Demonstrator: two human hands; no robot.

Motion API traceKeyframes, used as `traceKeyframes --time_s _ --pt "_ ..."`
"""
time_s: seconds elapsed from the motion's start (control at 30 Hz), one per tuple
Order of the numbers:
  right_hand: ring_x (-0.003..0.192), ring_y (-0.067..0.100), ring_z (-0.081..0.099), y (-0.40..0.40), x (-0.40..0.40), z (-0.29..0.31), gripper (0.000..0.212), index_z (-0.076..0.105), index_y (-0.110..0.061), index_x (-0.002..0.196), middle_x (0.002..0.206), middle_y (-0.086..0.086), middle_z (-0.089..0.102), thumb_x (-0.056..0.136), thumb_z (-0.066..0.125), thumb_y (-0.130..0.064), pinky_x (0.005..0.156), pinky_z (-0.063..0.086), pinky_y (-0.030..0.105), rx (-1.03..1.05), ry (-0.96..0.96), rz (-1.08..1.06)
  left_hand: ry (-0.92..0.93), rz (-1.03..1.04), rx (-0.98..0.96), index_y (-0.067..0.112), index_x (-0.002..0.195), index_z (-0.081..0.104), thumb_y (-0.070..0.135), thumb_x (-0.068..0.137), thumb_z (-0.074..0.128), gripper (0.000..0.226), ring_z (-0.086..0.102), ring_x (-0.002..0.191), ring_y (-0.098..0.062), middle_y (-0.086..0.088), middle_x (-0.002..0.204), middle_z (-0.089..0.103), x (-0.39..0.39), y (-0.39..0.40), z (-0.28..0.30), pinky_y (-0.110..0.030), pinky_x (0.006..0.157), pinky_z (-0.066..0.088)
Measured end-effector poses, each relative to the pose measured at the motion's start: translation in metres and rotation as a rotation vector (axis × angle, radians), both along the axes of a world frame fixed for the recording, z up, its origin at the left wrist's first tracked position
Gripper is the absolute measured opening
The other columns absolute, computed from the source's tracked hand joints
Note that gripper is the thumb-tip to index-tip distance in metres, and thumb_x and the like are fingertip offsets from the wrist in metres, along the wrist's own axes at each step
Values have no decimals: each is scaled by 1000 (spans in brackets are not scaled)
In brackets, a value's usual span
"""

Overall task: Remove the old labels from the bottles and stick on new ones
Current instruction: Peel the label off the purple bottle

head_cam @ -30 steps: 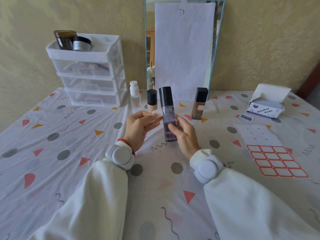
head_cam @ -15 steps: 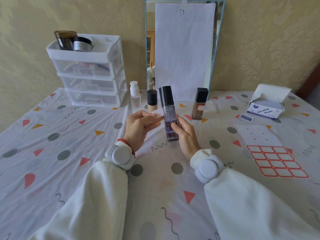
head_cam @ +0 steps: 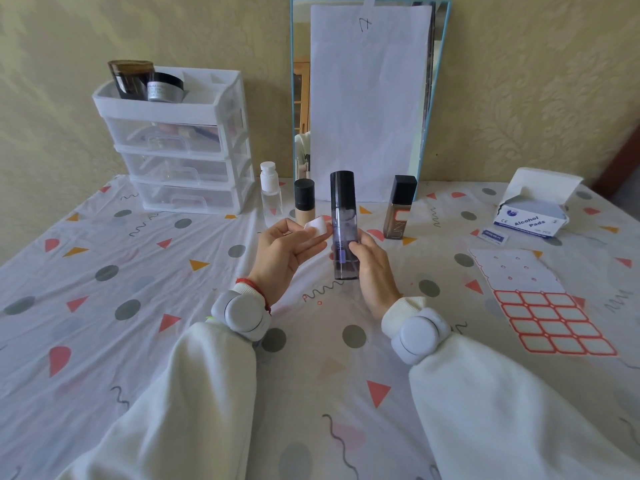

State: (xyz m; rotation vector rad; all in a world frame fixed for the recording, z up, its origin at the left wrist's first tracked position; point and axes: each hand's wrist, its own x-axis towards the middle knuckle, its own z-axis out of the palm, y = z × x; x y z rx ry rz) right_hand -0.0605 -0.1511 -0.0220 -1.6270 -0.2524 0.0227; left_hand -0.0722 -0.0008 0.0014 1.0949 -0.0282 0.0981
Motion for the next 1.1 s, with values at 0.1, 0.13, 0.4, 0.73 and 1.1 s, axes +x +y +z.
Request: traceKeyframes --time_s 0.1,0.13,0.4,0.73,1.1 --pt "96 14 63 1 0 0 34 51 -20 130 105 1 65 101 41 -34 67 50 13 -19 3 7 2 8 34 7 73 51 -6 89 55 21 68 101 -32 -24 100 67 0 0 -1 -28 73 57" --pt "93 12 63 1 0 0 32 52 -21 129 102 -4 65 100 45 -34 65 50 11 -18 -5 -3 5 12 44 7 73 52 -5 89 56 20 69 100 -32 -26 102 65 0 0 -1 -28 74 57" --pt "101 16 65 3 -2 -1 36 52 -17 133 111 4 68 98 52 -27 86 54 28 5 -37 -3 -145 290 430 -5 82 63 14 83 73 22 71 87 -25 -17 91 73 2 -5 -9 -30 76 57" --pt "100 15 64 4 0 -4 31 53 -24 125 103 -3 67 95 57 -28 89 53 29 -69 -127 -2 -210 316 566 5 85 74 14 80 76 10 70 84 -16 -4 90 73 3 -6 -14 -32 79 57" --pt "94 5 57 1 3 -9 43 53 -19 131 110 -2 65 92 60 -33 81 49 14 -319 -330 -75 -261 381 766 1 89 76 8 80 74 11 66 83 -21 -13 94 69 1 -7 -10 -29 77 56"
